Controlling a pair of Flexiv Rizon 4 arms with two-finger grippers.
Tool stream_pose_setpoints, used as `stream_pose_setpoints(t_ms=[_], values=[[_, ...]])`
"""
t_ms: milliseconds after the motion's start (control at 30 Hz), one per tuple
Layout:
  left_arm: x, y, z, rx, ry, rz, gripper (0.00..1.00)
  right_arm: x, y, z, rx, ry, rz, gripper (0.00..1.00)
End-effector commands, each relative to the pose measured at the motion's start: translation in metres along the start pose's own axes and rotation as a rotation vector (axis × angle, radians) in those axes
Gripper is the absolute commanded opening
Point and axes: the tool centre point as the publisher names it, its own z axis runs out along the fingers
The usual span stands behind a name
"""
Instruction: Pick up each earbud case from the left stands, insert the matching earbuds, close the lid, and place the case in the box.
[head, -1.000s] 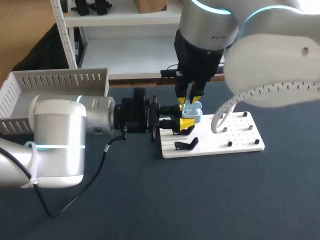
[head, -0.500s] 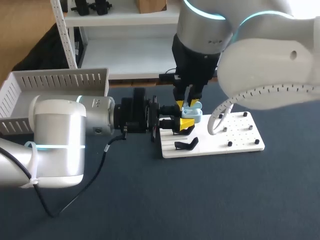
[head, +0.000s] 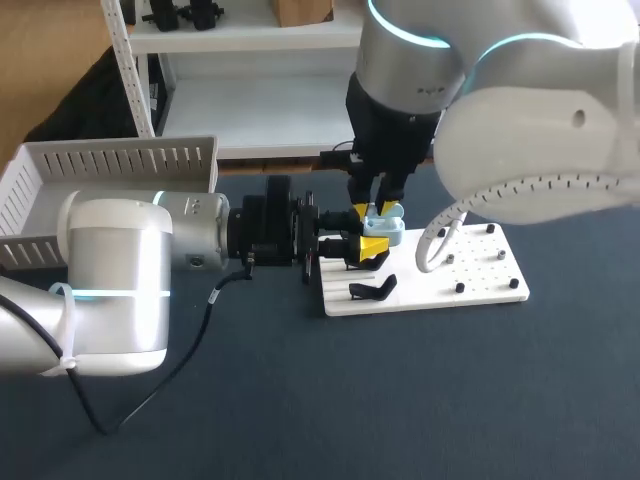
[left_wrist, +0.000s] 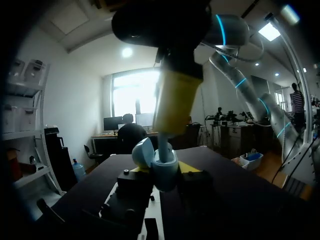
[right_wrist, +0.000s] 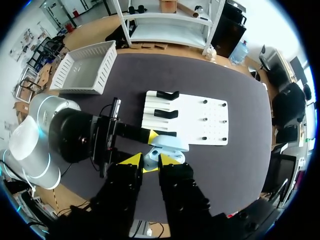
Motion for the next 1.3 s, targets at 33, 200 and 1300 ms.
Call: stream_pose_setpoints(t_ms=[33, 200, 1300], values=[[0.0005, -0.0009, 0.0006, -0.005, -0.001, 0.002, 0.0, -0.0021, 0.0003, 0.0033, 0.003, 0.001, 0.003, 0.0], [0.0005, -0.0009, 0.0006, -0.005, -0.001, 0.002, 0.0, -0.0031, -0.0007, 0.0046, 0.007, 0.002, 0.009, 0.0], [0.0005, -0.0009, 0.0006, -0.005, -0.001, 0.002, 0.0, 0.0018, -0.0025, -0.0004, 0.015, -0.009, 0.035, 0.0]])
